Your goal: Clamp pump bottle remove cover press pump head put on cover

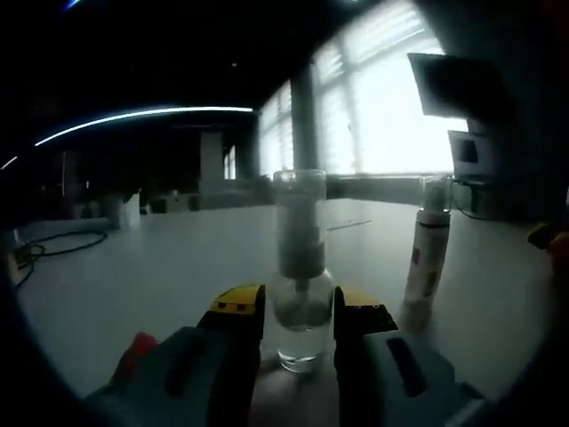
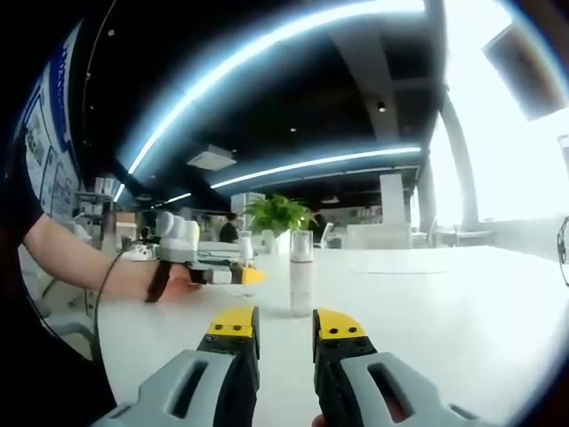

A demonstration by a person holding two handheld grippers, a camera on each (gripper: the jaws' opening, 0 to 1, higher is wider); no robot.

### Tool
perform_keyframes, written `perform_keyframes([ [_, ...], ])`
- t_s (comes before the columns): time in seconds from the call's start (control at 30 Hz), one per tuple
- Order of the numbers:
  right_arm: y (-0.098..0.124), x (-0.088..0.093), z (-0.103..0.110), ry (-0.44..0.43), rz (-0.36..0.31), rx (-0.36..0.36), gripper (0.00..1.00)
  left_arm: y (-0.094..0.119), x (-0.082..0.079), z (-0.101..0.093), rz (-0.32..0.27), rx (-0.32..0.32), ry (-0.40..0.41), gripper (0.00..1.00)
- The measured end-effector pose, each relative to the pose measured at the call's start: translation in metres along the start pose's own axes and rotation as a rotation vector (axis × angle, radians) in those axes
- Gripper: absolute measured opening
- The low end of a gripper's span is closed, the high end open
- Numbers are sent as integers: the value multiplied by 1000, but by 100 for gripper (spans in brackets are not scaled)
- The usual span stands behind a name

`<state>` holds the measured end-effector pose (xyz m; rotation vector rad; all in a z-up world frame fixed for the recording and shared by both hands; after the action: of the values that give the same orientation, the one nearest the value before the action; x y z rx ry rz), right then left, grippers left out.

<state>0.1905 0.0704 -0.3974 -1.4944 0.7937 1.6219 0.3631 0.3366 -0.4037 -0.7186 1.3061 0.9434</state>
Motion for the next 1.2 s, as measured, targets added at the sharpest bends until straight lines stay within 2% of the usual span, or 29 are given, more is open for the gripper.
perform_keyframes([
  [0.13, 0, 0, -2, -3, -2, -1, 18, 8, -2, 0, -15, 9, 2, 22],
  [0.3, -1, 1, -4, -1, 0, 2, 18, 7, -3, 0, -19, 15, 21, 22],
  [0.43, -1, 1, -4, -1, 1, 3, 18, 6, -1, 1, -2, 31, 31, 26],
  [0.57, -1, 2, -5, 0, 3, 6, 18, 9, -5, 2, -35, 35, 58, 31],
  [0.8, -1, 2, -5, 4, 7, 7, 18, 16, -5, -1, -13, 66, 47, 31],
  [1.0, -1, 2, -6, 6, 6, 8, 18, 27, -7, 7, -43, 39, 19, 36],
  [1.2, -1, 2, -5, 8, 7, 8, 18, 37, -9, 14, -52, 37, 24, 36],
])
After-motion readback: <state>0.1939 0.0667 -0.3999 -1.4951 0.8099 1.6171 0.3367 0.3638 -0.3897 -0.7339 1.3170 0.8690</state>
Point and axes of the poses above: the point that each gripper's makers call its tool centre point, and the gripper's own axes: y roughly backward along the fingers, z roughly to its left, x roughly out of its underside, the point moved 9 cm from there along y, roughly backward along the fingers, and after that the axes turned 6 degrees about -y, right-handed, at the moved point
